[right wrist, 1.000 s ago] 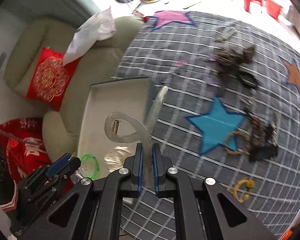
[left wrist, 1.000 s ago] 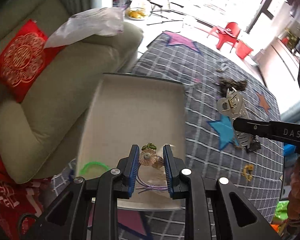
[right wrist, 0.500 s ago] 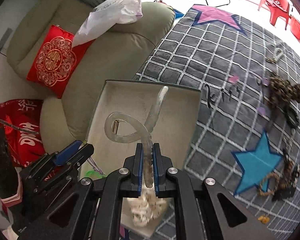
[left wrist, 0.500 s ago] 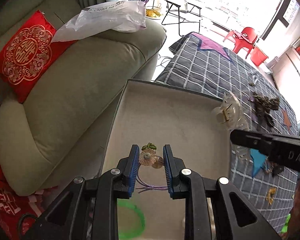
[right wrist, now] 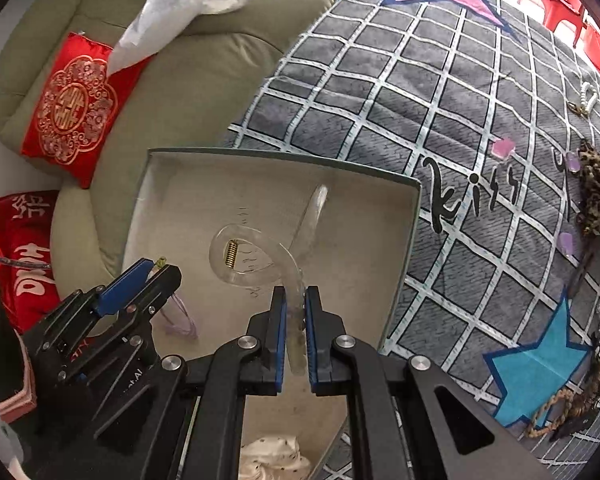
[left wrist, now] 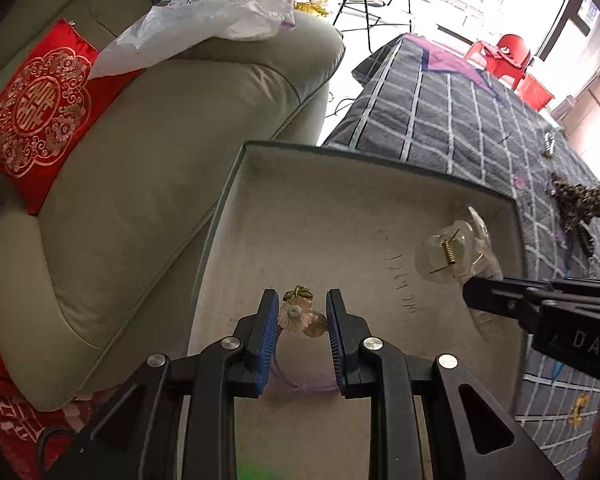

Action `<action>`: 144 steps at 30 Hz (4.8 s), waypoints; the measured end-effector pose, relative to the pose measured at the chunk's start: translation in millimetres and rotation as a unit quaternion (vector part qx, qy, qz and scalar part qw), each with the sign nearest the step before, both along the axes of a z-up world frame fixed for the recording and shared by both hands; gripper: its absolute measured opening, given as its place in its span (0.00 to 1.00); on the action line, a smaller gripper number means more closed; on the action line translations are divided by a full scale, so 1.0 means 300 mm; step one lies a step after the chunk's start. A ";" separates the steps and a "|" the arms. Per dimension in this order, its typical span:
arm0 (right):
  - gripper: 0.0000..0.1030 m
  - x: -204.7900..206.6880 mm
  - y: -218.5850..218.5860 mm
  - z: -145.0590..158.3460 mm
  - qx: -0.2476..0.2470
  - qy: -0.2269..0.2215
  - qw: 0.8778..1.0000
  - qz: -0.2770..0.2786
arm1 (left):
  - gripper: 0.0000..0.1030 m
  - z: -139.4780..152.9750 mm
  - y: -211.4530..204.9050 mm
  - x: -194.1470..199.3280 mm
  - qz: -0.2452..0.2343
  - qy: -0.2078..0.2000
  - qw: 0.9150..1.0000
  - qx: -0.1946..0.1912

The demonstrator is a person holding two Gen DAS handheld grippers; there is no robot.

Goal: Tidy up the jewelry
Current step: 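Carry the hair tie and claw clip over the white tray with both tools, then open both tools to release the claw clip and hair tie into the tray, then move both open tools back toward the remaining jewelry on the table, then grasp the braided brown bracelet with the left tool while the right tool grasps a small gold clip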

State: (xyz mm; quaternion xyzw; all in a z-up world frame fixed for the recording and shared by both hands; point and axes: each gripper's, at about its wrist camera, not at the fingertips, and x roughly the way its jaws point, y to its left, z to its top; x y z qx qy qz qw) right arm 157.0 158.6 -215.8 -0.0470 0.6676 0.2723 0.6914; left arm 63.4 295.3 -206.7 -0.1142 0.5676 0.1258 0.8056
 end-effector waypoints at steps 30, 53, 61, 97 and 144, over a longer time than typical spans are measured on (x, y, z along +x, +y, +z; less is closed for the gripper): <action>0.64 -0.085 -0.250 0.167 0.037 -0.003 0.995 -0.092 | 1.00 0.052 -0.070 -0.080 0.007 0.011 0.999 0.042; 1.00 -0.297 -0.793 0.306 0.046 -0.021 0.978 -0.204 | 1.00 0.328 -0.393 -0.187 -0.079 0.014 0.996 0.033; 1.00 -0.353 -1.021 0.276 0.005 0.005 0.969 -0.248 | 1.00 0.359 -0.611 -0.168 -0.135 0.019 0.990 0.023; 0.96 -0.070 -1.277 0.124 -0.044 -0.019 0.962 -0.269 | 1.00 0.102 -0.968 0.114 -0.181 0.058 0.982 0.008; 0.03 -0.014 -1.270 0.108 0.019 -0.029 0.958 -0.285 | 0.07 0.119 -1.065 0.118 -0.231 0.020 0.971 -0.064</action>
